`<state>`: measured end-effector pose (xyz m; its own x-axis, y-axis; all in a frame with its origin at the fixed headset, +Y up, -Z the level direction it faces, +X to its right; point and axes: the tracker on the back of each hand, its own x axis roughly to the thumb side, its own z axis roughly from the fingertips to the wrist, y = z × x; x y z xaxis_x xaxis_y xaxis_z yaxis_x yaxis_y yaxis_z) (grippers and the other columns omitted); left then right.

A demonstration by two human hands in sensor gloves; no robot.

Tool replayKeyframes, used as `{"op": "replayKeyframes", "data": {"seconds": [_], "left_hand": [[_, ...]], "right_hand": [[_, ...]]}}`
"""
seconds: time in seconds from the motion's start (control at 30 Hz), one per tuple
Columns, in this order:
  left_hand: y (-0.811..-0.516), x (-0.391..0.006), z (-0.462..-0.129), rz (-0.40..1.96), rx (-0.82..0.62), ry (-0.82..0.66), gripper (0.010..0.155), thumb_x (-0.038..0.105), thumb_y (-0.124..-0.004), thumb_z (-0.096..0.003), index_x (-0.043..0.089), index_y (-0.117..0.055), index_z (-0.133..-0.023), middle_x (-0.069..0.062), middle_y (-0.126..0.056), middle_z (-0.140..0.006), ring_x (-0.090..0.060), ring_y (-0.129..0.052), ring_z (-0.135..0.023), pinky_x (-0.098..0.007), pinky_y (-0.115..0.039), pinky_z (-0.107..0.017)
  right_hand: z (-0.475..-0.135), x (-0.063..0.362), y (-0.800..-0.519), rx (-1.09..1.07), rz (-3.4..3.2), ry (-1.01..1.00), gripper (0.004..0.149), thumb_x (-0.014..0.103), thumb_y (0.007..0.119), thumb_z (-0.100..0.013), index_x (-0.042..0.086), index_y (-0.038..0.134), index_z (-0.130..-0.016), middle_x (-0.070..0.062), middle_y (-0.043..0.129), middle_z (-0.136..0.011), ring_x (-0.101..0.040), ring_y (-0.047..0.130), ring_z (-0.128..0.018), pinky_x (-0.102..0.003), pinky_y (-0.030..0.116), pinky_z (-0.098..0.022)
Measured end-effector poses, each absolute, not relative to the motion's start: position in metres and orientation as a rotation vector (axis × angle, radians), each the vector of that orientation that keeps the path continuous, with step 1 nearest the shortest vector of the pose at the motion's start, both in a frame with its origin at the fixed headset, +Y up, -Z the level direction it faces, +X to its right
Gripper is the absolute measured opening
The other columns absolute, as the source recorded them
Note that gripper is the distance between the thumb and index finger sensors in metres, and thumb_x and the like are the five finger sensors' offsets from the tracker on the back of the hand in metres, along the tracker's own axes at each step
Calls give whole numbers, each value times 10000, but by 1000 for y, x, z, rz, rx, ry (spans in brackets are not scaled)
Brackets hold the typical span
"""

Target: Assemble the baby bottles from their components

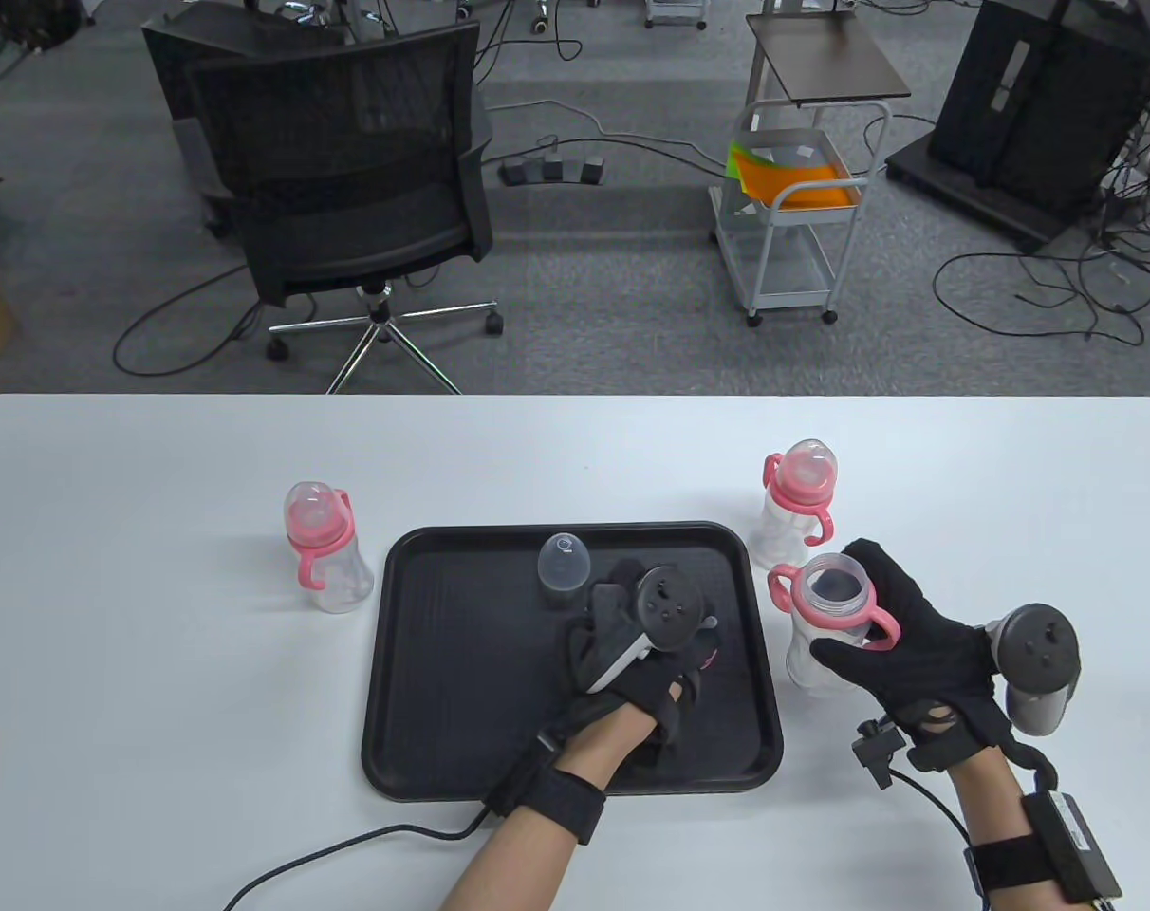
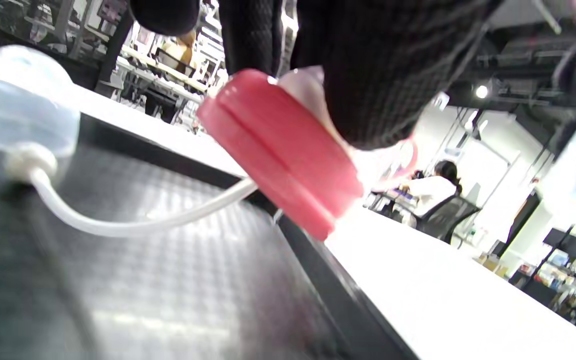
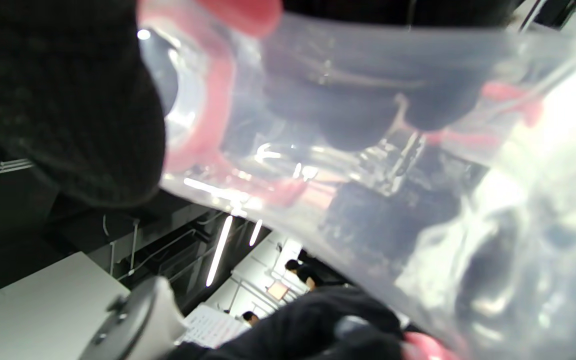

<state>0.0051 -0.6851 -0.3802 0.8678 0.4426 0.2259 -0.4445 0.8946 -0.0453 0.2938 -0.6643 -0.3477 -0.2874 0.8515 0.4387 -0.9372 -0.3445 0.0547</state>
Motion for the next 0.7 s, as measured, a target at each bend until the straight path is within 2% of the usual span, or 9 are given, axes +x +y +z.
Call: {"op": "replayKeyframes", "data": {"seconds": [0.27, 0.57, 0.7], "left_hand": [[-645, -56, -361, 672, 102, -218, 434, 479, -967, -459, 257, -932, -831, -11, -864, -1019, -494, -637, -1013, -690, -479, -707], [-604, -76, -341, 782, 230, -276, 426, 479, -949, -472, 256, -918, -834, -87, -950, -933, -440, -808, -945, -691, -527, -700], [-589, -83, -333, 824, 276, -290, 420, 484, -954, -471, 272, -924, -832, -66, -943, -943, -431, -792, -955, -698, -508, -705]], "right_hand": [[-342, 272, -661, 548, 1886, -217, 949, 463, 1069, -278, 289, 561, -1060, -165, 753, -984, -436, 929, -856, -652, 821, -616], [-332, 247, -656, 653, 1939, -181, 940, 468, 1061, -289, 285, 559, -1063, -167, 751, -984, -438, 930, -852, -649, 823, -613], [-329, 240, -656, 684, 2017, -176, 941, 470, 1060, -289, 283, 560, -1063, -167, 755, -982, -437, 933, -848, -648, 826, -609]]}}
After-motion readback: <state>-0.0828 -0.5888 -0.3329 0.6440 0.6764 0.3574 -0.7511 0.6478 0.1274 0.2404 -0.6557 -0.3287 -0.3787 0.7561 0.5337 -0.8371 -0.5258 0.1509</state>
